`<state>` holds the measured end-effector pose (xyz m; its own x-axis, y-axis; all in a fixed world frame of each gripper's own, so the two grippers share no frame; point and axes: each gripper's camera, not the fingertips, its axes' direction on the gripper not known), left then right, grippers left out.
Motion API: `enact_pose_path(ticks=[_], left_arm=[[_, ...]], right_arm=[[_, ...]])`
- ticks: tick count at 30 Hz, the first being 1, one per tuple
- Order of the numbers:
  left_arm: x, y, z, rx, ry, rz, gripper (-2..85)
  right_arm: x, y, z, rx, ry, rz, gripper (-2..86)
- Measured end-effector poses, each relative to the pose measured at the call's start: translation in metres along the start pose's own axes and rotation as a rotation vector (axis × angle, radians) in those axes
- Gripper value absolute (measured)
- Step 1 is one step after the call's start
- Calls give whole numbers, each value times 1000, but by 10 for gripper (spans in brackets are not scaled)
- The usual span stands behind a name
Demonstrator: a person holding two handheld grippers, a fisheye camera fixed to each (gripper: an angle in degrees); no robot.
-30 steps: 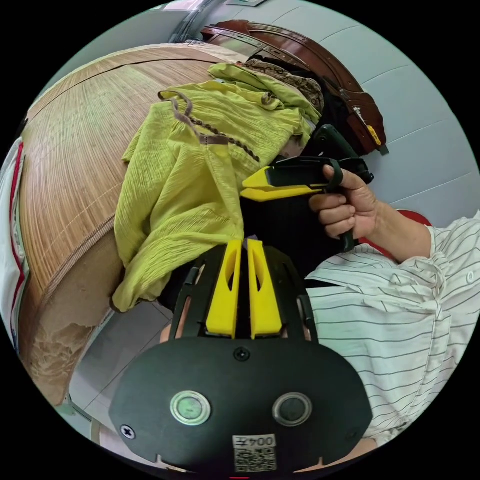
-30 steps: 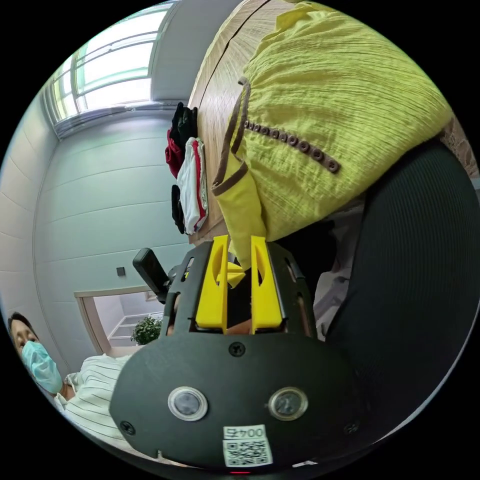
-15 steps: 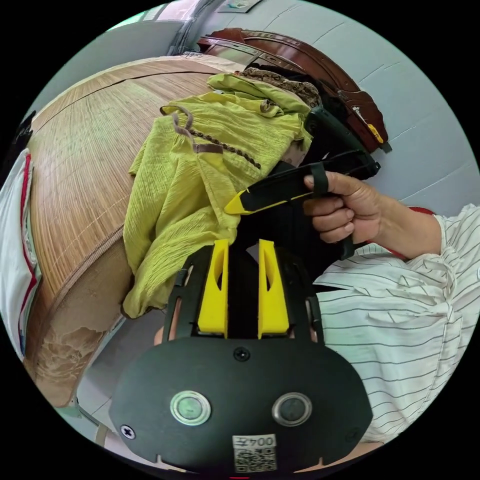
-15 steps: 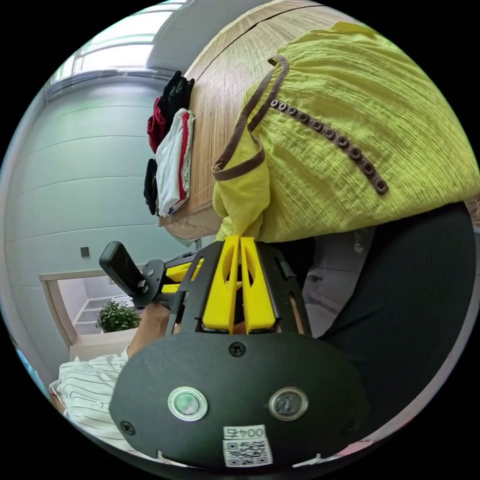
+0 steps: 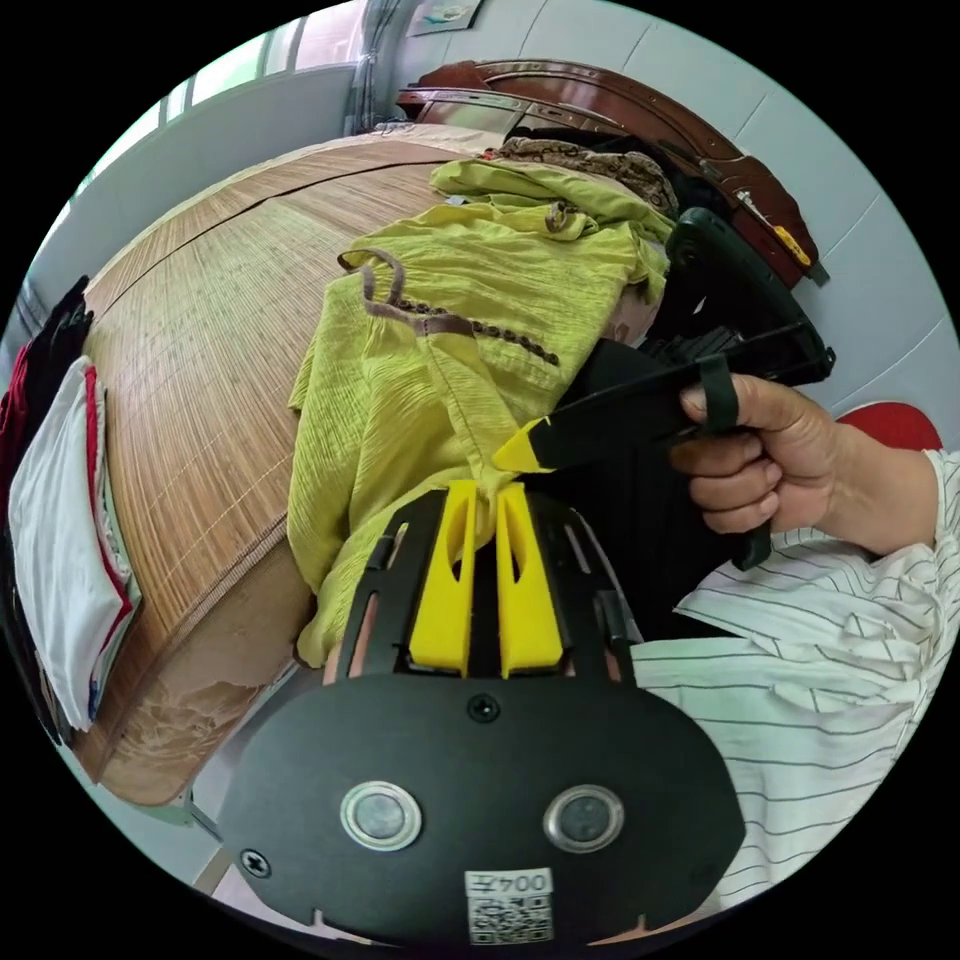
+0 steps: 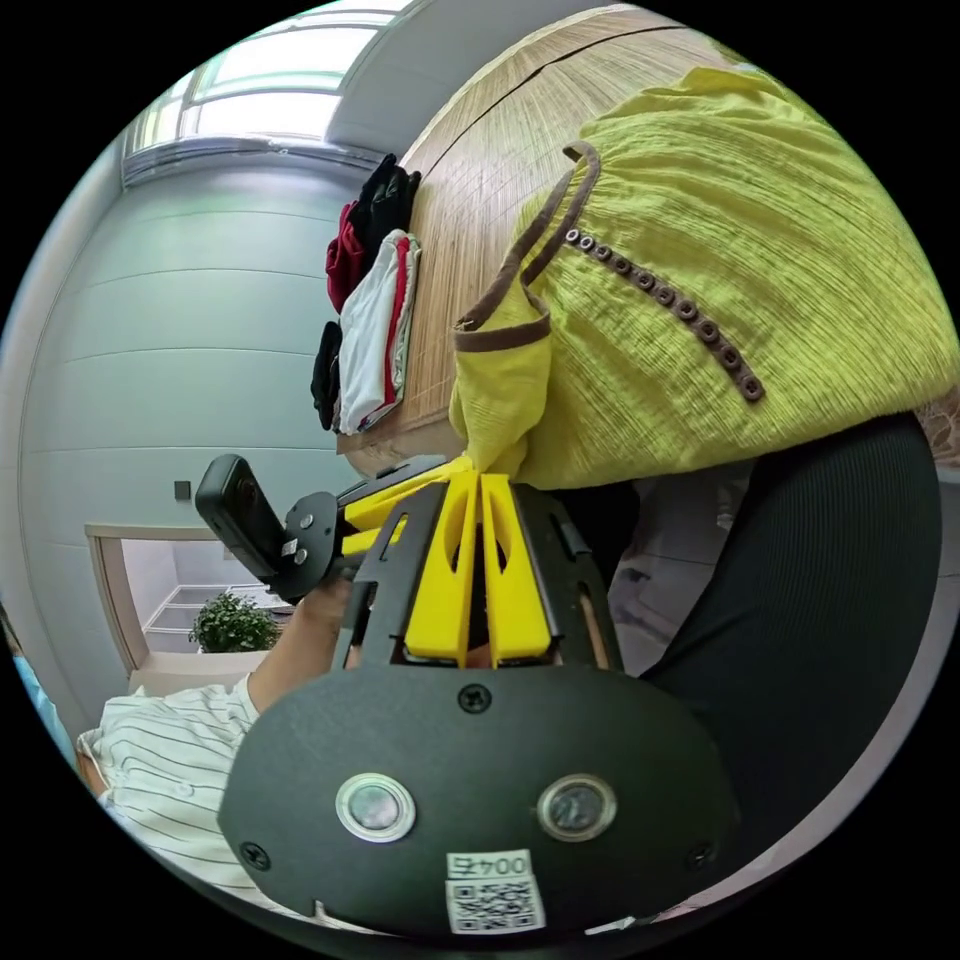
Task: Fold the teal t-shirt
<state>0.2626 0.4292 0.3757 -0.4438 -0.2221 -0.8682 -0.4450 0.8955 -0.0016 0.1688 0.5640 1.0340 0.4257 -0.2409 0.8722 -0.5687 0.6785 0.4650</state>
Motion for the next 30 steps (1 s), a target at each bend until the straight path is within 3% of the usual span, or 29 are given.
enact_pose_path(ticks=[3,5,7,10,13,15,23,27,30], left_arm=[[-20,3,-11,72,90,-70,27],[-35,8,-18,99,105,-123,18],[-44,12,-22,111,126,-141,15],[-55,15,-24,141,177,-159,13],[-60,12,-21,157,194,-182,12],[-60,8,-19,155,203,-175,12],[-70,-14,-10,140,246,-184,12],[-69,-25,-9,135,235,-185,12],[-66,-36,-5,129,229,-184,12]], right_arm=[[-10,-2,13,29,48,-69,-7],[-24,-4,10,82,201,-156,-7],[-37,-6,13,169,601,-281,-7],[-24,-20,52,142,1046,-401,-7],[1,-35,110,35,1258,-491,-7],[15,-40,144,-32,1305,-524,-7],[27,-32,215,17,1346,-780,-7],[14,-64,191,-38,1148,-701,-5],[-18,-105,133,127,865,-679,6]])
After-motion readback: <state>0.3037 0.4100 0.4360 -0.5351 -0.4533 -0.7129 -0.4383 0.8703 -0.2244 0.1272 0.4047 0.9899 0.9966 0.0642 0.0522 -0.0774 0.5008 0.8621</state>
